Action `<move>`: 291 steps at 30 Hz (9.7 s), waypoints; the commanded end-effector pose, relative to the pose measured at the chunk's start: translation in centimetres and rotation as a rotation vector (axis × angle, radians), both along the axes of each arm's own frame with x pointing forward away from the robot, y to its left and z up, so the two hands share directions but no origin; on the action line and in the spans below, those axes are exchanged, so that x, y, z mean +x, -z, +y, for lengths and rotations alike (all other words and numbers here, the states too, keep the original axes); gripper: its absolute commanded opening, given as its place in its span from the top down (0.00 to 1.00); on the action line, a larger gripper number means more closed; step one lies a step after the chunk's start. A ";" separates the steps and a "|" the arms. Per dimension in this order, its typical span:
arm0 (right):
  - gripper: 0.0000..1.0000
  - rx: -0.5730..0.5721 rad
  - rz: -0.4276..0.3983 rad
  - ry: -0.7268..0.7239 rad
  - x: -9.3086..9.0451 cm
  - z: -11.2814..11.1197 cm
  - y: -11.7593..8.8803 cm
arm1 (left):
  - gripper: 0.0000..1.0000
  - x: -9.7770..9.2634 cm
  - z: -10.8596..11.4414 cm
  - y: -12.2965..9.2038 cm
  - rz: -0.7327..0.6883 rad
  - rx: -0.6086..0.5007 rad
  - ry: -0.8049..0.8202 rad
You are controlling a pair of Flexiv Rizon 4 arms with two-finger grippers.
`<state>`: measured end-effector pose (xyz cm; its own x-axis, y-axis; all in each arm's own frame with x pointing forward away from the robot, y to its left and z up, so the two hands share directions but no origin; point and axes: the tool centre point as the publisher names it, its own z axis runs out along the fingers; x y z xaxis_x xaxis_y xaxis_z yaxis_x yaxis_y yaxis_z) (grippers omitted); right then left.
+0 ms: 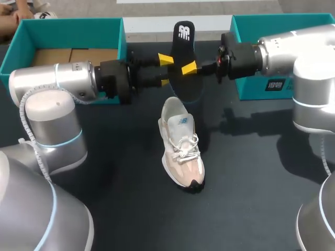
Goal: Take the shoe out of the shoebox, open the shoe tongue, remove and reinsert the insole, then place the shoe into the shoebox
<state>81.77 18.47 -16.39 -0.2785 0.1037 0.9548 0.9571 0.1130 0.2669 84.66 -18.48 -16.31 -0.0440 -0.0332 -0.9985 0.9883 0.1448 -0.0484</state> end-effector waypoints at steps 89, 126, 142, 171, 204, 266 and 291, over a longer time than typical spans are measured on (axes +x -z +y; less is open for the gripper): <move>1.00 0.127 -0.749 -0.181 5.0 3.5 11.3 | 0.00 -3.2 6.1 17.1 1.225 0.527 -0.298; 1.00 0.118 -0.606 -0.179 0.6 3.0 17.0 | 0.00 -3.0 6.1 17.1 1.219 0.490 -0.328; 1.00 0.074 -0.470 -0.207 -1.9 2.6 18.7 | 0.00 -3.0 6.1 17.1 1.219 0.490 -0.328; 0.62 0.042 -0.590 -0.210 0.1 3.2 16.1 | 0.00 -3.0 6.1 17.1 1.219 0.490 -0.328; 0.69 0.029 -0.515 -0.256 -1.0 2.6 17.2 | 0.00 -3.0 6.1 17.1 1.219 0.490 -0.328; 1.00 -0.010 -0.370 -0.356 -1.3 2.2 18.6 | 0.00 -3.0 6.1 17.1 1.219 0.490 -0.328; 0.64 -0.052 -0.422 -0.369 0.0 2.4 16.8 | 0.00 -3.0 6.1 17.1 1.219 0.490 -0.328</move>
<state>81.42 20.67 -33.36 -0.6611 -0.0289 0.7497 0.6670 0.4348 0.6050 81.65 -12.31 -33.34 -0.9611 0.1313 -0.2432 0.2713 0.6157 -0.7398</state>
